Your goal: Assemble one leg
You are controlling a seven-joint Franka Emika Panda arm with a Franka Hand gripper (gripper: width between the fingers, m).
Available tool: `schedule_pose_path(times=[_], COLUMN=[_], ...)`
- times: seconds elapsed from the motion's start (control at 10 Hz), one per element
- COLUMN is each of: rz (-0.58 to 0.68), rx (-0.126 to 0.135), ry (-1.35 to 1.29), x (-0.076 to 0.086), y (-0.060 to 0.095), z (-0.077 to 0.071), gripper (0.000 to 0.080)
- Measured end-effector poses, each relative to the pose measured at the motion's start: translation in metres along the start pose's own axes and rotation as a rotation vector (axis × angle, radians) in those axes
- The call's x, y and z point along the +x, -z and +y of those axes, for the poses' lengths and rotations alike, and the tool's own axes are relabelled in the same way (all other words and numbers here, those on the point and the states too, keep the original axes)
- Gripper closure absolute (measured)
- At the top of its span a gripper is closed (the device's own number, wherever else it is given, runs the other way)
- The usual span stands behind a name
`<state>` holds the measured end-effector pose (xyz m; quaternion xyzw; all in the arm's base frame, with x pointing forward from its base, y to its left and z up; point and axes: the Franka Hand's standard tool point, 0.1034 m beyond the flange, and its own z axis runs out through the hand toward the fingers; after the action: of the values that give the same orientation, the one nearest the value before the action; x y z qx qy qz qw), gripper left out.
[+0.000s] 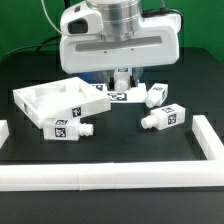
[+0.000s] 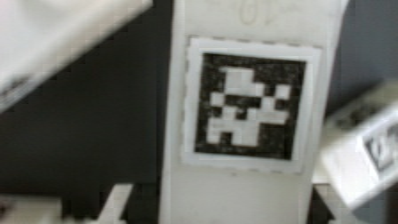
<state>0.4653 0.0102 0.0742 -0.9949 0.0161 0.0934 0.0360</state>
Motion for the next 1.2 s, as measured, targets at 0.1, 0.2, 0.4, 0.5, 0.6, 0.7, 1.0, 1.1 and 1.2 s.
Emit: schedule_pose_path(times=[0.1,0.2,0.4,0.5,0.6,0.7,1.0,1.1,1.2], rz=[0.022,0.077,0.056,0.062,0.105,0.115,0.130,0.126,0.124], rx=[-0.009,-0.017,-0.015,-0.017,-0.026,-0.033,-0.041,-0.042,-0.042], ry=[0.003,-0.005,-0.003,-0.008,-0.015,0.005,0.015,0.017,0.020], x=[-0.019,-0.029,-0.028,-0.030,-0.044,-0.058,-0.068,-0.070,-0.070], y=[-0.009,-0.019,-0.018,-0.021,-0.035,-0.051,-0.082,-0.084,-0.085], z=[0.000,0.002,0.001,-0.002,-0.014,-0.022,-0.021,-0.020,-0.018], gripper=[0.0512,0.0512,0.0512,0.0512,0.0512,0.0512,0.0512,0.0512,0.0512])
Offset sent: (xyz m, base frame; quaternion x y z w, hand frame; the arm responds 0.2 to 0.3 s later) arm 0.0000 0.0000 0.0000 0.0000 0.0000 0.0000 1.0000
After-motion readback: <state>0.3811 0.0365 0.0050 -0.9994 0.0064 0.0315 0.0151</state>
